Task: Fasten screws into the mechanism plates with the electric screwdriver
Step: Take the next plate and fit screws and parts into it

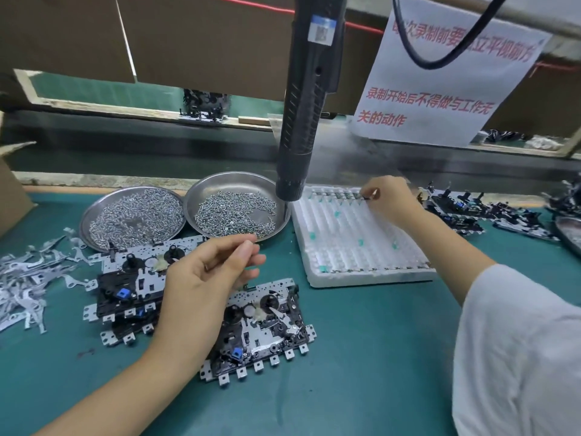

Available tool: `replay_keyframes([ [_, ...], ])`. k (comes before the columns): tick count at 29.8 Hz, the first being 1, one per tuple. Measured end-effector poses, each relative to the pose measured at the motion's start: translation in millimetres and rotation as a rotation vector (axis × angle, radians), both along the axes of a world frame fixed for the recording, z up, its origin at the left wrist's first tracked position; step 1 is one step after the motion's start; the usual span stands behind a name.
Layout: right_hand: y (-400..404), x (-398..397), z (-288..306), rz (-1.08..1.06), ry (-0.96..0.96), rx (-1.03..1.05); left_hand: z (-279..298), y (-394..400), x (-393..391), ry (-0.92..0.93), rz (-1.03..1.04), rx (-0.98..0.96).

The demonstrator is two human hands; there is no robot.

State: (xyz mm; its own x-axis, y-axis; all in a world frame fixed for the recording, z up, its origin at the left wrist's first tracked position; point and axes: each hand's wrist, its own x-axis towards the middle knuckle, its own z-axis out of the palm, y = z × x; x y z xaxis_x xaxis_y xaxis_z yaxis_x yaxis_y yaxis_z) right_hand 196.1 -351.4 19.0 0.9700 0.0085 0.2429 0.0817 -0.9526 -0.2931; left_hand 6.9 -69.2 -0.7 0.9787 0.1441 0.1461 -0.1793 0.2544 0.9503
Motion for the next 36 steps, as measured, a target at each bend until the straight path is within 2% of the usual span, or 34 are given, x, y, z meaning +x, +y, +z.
replay_keyframes([
  [4,8,7,6,0.059,-0.003,-0.302,2,2,-2,-0.005,-0.011,0.021],
  [7,13,8,7,0.055,0.001,-0.428,1,2,-2,-0.003,-0.022,0.012],
  [16,18,7,6,0.071,-0.014,-0.557,1,1,-3,0.012,-0.034,0.017],
  [26,19,4,11,0.103,-0.022,-0.577,-2,-3,-4,0.009,-0.032,0.086],
  [28,18,-3,18,0.047,-0.034,-0.508,-1,-2,-4,0.003,-0.029,0.092],
  [31,23,-34,30,0.010,0.042,-0.211,1,-2,-4,-0.018,-0.018,0.107],
  [33,39,-66,38,0.085,0.198,0.060,0,-2,-3,-0.035,-0.012,0.133],
  [36,76,-117,36,0.333,0.410,0.599,-1,-3,-4,-0.054,-0.001,0.128],
])
